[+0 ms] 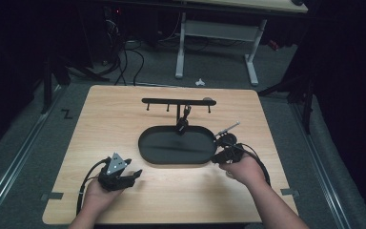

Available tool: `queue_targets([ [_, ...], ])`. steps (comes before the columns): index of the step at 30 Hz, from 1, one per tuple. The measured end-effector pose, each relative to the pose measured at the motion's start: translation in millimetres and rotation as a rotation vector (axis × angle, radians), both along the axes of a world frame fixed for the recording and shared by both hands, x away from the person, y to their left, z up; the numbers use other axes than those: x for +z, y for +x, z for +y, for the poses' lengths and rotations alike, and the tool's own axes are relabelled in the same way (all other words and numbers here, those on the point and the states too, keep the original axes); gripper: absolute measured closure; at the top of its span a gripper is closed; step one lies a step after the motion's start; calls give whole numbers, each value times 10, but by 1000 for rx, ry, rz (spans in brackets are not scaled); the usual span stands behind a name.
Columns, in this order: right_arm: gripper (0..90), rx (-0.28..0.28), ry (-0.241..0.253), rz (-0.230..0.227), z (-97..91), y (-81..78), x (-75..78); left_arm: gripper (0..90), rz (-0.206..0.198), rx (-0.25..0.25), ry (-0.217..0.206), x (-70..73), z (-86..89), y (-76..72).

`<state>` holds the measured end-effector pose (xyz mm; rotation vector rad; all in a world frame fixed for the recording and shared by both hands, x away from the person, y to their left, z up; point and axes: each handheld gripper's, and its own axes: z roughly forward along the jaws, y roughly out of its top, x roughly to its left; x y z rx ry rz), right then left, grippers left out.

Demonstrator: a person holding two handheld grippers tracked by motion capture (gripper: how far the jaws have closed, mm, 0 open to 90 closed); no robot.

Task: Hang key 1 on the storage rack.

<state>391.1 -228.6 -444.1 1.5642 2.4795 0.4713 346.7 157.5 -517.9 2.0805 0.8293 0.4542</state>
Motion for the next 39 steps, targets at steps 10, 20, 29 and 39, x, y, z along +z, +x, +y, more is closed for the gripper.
queue_targets([
  [10, 647, -133, -16, -26, -508, -138, -177, 404, 2, -6, 8, -17, -29, -10],
  [20, 675, -238, -32, -50, -730, 73, -260, 404, 9, -14, 23, -42, -55, -5],
  [29, 656, -278, -34, -26, -773, 334, -366, 403, 10, -12, 30, -51, -46, -4],
  [39, 494, -295, -21, -19, -684, 338, -403, 403, 11, -17, 28, -46, -47, -14],
])
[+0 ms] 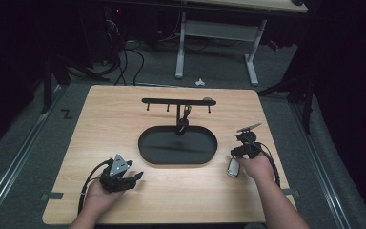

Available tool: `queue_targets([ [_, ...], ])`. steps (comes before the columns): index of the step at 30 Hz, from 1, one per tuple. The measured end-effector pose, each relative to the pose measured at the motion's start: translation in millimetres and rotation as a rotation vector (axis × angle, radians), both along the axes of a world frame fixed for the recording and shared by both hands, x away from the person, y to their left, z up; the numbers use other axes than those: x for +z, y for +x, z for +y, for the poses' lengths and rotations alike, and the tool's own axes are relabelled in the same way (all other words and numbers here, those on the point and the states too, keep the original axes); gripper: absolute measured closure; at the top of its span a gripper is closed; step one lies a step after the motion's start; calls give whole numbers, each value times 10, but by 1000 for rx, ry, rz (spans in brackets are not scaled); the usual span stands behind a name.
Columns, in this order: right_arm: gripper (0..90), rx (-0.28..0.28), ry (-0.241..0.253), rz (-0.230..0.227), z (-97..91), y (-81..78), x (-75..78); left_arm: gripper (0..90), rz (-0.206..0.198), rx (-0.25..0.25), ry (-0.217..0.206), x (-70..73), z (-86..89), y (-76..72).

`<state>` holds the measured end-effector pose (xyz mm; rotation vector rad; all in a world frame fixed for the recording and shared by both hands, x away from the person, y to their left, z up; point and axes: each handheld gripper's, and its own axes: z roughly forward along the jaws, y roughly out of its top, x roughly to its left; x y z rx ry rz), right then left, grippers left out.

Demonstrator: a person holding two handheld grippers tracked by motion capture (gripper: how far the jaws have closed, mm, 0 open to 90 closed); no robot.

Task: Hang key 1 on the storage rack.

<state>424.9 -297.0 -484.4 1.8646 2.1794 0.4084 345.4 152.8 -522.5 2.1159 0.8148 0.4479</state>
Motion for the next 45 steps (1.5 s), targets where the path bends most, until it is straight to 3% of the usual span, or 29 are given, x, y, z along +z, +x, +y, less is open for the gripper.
queue_targets([
  [10, 469, 19, -8, 44, 15, -89, -92, 403, 1, -7, 7, -10, -18, 8],
  [26, 444, 120, 15, 29, 190, -448, -114, 402, -1, -8, 9, -3, -11, 7],
  [30, 446, 144, 15, 46, 247, -518, -103, 402, -1, -7, 8, 4, -4, 5],
  [38, 532, 133, 8, 34, 195, -428, 37, 402, -6, -5, 4, 5, -2, 5],
  [42, 630, 160, -20, 71, 229, -383, 48, 402, -7, -7, 6, 4, -4, 9],
  [45, 651, 170, -44, 93, 265, -356, 6, 402, -7, -7, 4, 6, -3, 8],
])
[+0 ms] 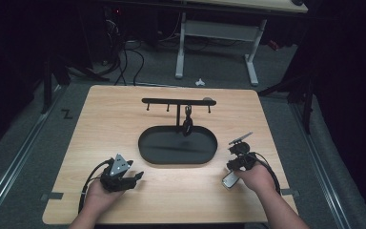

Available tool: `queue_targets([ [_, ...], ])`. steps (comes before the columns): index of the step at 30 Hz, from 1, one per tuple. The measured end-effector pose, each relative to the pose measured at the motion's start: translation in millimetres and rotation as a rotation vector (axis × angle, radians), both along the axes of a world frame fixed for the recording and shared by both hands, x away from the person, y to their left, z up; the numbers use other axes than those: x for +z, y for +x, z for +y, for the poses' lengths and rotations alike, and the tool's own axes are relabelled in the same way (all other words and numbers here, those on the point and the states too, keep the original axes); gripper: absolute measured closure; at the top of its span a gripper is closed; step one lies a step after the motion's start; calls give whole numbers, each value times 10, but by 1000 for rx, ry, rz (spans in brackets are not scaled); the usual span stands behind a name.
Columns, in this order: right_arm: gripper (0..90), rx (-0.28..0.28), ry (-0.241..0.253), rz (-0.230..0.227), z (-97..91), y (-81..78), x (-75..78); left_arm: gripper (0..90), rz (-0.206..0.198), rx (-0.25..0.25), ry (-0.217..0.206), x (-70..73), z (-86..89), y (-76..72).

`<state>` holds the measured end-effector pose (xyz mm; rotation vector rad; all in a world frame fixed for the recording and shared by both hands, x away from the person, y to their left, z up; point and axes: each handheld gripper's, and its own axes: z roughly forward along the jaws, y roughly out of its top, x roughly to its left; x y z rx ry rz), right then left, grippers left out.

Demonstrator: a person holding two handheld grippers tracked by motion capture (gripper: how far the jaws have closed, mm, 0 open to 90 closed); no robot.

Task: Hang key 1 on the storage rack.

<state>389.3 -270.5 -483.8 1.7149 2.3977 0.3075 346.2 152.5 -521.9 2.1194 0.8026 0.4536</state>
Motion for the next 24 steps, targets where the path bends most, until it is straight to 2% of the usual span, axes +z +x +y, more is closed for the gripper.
queue_targets([
  [6, 690, 7, -46, 17, 34, 39, -56, 402, -5, 1, 0, 9, 8, -5],
  [8, 708, 14, -41, 21, 46, 49, -58, 402, -6, 5, -6, 10, 13, -4],
  [17, 719, 55, -73, 15, 75, 38, -56, 402, -6, 0, -3, 5, 1, -7],
  [24, 737, 46, -55, 11, 63, 45, -61, 402, -5, -4, -3, 11, 6, -6],
])
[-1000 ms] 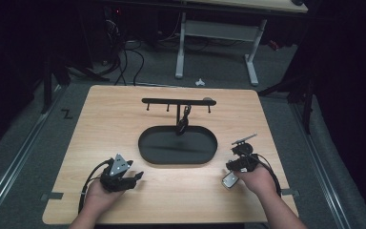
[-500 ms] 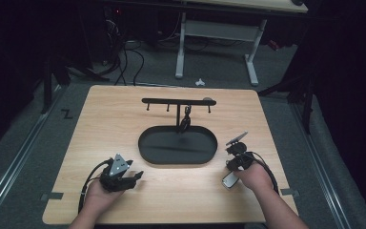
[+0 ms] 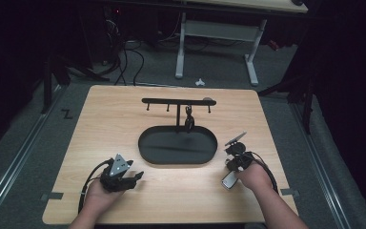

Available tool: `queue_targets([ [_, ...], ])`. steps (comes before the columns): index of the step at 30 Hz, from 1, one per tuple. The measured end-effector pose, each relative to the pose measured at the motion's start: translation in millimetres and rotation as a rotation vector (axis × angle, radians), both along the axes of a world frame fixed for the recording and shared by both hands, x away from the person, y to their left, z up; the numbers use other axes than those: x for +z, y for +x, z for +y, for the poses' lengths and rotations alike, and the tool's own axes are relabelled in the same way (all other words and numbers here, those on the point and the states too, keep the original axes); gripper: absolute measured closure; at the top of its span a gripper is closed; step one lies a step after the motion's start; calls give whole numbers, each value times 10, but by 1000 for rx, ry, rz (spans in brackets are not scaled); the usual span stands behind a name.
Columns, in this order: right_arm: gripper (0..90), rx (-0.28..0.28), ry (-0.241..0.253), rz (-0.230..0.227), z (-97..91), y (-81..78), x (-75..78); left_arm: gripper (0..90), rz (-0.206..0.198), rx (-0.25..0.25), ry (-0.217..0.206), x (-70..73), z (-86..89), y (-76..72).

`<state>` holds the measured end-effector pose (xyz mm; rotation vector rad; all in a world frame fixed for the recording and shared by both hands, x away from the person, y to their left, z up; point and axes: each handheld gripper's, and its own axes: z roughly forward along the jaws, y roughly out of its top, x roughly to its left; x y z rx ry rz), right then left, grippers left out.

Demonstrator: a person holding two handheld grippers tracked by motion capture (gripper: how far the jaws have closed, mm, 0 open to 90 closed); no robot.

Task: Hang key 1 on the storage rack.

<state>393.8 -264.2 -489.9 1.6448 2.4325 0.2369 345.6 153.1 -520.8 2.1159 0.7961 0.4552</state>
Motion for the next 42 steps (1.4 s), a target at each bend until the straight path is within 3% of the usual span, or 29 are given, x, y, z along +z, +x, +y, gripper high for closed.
queue_targets([
  [7, 743, -11, 15, 13, -23, 16, 8, 402, 2, -2, 0, -6, -4, 2],
  [10, 819, -28, 32, 2, -40, 23, 41, 401, 2, -3, 1, -9, -7, 3],
  [16, 840, -40, 16, 18, -63, 37, 24, 401, 5, -7, 2, -10, -12, 1],
  [25, 852, -2, 13, 18, -82, 26, 4, 401, 2, -9, 1, -5, -12, -5],
  [30, 854, -4, 28, 30, -107, 45, 5, 401, -6, -5, -6, 6, -5, -11],
  [38, 860, 3, 10, 29, -72, 55, 6, 401, -7, -4, -12, 7, -1, -7],
  [42, 860, 10, 32, 36, -70, 73, 37, 401, -4, 1, -18, 13, 13, -7],
])
